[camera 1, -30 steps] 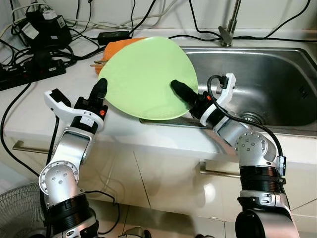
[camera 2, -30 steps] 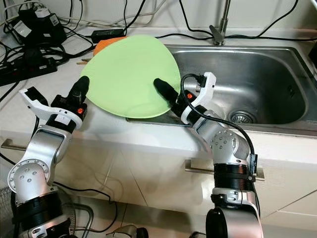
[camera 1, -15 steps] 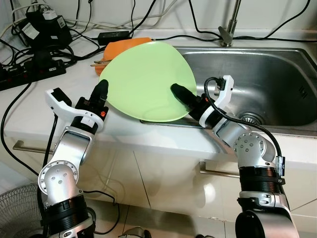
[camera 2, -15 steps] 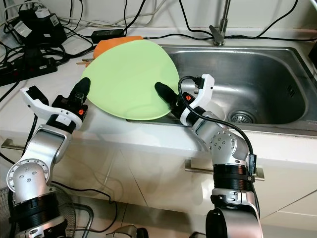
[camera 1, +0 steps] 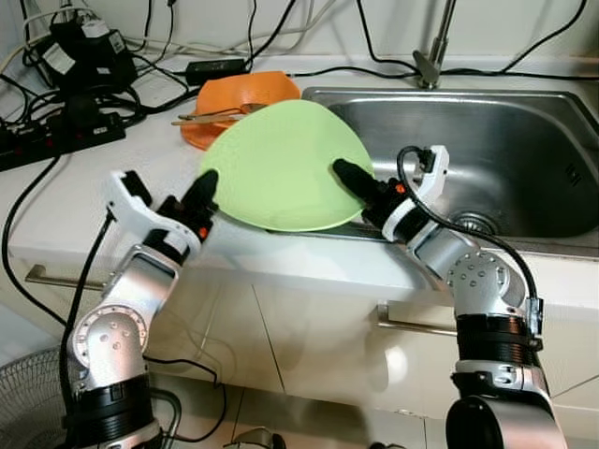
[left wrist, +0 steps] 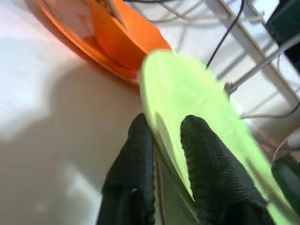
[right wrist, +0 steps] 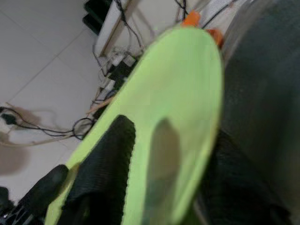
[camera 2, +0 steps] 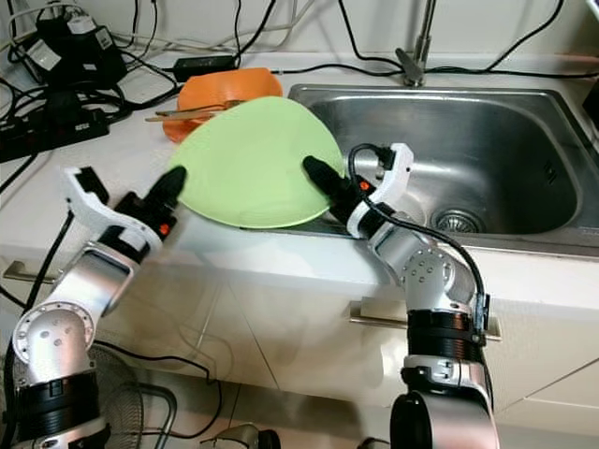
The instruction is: Kitchen organization
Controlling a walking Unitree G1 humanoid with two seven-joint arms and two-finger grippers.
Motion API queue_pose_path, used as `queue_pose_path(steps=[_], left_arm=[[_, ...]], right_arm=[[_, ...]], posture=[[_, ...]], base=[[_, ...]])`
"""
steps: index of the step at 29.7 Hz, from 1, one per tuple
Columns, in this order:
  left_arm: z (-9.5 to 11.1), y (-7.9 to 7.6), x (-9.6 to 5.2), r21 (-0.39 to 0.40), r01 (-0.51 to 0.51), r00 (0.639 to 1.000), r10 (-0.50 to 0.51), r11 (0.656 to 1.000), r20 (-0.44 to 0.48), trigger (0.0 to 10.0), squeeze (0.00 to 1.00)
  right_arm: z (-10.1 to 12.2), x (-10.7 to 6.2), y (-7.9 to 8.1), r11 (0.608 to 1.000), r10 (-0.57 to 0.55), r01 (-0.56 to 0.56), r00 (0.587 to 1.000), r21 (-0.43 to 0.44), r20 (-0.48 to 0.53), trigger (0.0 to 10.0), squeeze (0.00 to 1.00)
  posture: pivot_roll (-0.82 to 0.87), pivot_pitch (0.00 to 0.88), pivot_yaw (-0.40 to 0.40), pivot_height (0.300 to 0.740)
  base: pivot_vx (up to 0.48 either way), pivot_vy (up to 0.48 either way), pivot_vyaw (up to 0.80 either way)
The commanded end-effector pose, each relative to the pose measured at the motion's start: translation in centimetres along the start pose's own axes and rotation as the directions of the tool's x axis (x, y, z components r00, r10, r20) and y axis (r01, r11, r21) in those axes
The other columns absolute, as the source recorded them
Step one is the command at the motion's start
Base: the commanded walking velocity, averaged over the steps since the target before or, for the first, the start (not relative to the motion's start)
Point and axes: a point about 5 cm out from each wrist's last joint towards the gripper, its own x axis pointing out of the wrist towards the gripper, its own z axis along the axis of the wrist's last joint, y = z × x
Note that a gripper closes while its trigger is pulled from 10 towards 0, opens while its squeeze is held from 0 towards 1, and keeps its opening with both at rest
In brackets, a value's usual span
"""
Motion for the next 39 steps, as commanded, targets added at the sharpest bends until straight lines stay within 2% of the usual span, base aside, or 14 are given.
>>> queue_pose_path(steps=[1,16,23,30,39], left_arm=[[-0.4,-0.7,0.2,0.06,0.045,0.999,-0.044,0.997,-0.026,10.0,1.0],[-0.7,-0.7,0.1,0.141,0.058,0.998,-0.053,0.988,-0.036,10.0,1.0],[-1.4,-2.2,-0.5,0.206,0.168,0.984,-0.151,0.964,-0.097,10.0,1.0],[-1.5,-3.9,-0.8,0.271,0.255,0.966,-0.229,0.928,-0.122,10.0,1.0],[-1.7,-3.9,-0.8,0.283,0.259,0.964,-0.231,0.923,-0.129,10.0,1.0]], right_arm=[[0.4,0.7,1.1,0.999,0.051,-0.051,0.999,0.0,0.012,0.0,0.0],[0.8,0.6,0.5,1.0,0.017,-0.017,1.0,0.009,0.025,0.0,0.0],[2.3,0.8,-0.7,0.994,-0.11,0.108,0.987,0.02,0.12,0.0,0.0],[4.0,0.8,-1.2,0.986,-0.167,0.163,0.962,0.036,0.218,0.0,0.0],[5.5,0.4,-2.2,0.976,-0.216,0.212,0.934,0.046,0.283,0.0,0.0]], posture=[[0.04,0.043,0.112,0.74],[0.04,0.049,0.111,0.74],[0.04,0.052,0.103,0.74],[0.05,0.052,0.098,0.74],[0.05,0.047,0.099,0.74]], base=[[0.0,0.0,0.0],[0.0,0.0,0.0],[0.0,0.0,0.0],[0.0,0.0,0.0],[0.0,0.0,0.0]])
